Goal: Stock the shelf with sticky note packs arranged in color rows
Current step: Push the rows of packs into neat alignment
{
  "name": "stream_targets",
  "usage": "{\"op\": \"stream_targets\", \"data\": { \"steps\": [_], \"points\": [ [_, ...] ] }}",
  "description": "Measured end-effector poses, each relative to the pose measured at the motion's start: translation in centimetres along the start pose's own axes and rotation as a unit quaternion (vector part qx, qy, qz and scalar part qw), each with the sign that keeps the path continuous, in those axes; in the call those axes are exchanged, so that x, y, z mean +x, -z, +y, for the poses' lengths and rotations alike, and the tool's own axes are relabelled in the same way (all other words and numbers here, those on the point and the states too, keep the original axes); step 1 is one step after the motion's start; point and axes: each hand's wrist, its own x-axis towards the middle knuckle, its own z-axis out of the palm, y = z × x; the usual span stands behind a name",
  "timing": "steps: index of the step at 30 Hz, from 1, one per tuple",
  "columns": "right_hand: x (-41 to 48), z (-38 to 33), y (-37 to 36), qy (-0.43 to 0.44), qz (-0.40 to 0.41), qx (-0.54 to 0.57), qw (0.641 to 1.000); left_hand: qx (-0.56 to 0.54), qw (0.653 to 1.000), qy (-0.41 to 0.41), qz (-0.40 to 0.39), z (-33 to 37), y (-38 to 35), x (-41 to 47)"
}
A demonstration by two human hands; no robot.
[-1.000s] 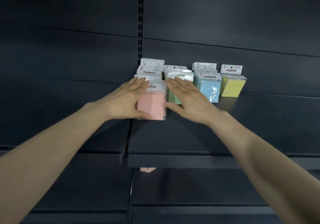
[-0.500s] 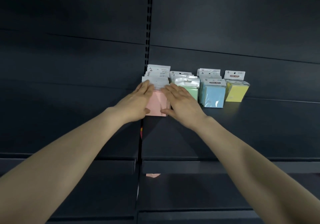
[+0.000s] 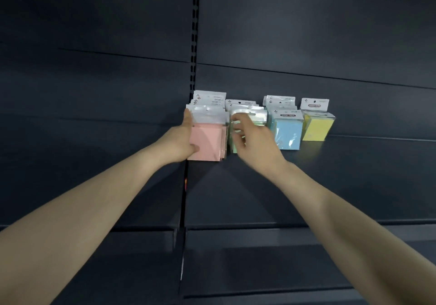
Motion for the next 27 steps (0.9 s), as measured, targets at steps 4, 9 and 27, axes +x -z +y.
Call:
{"op": "stream_targets", "data": {
  "steps": [4,9,27],
  "points": [
    [-0.9,-1.5,-0.9,-0.041,-0.065,0.04,0.996,-0.019,1.0,-0.018,0.003,0.0,-0.1,0.1],
    [-0.9,-2.8,-1.0,-0.036,-0.042,-0.051,0.997,-0.037,0.999,-0.033,0.019,-0.7,-0.4,0.2],
    [4.2,-2.3,-0.1,0.049,-0.227,-0.217,0.948,0.001,0.998,-0.048,-0.037,-3.1,0.8,1.8]
  ]
}}
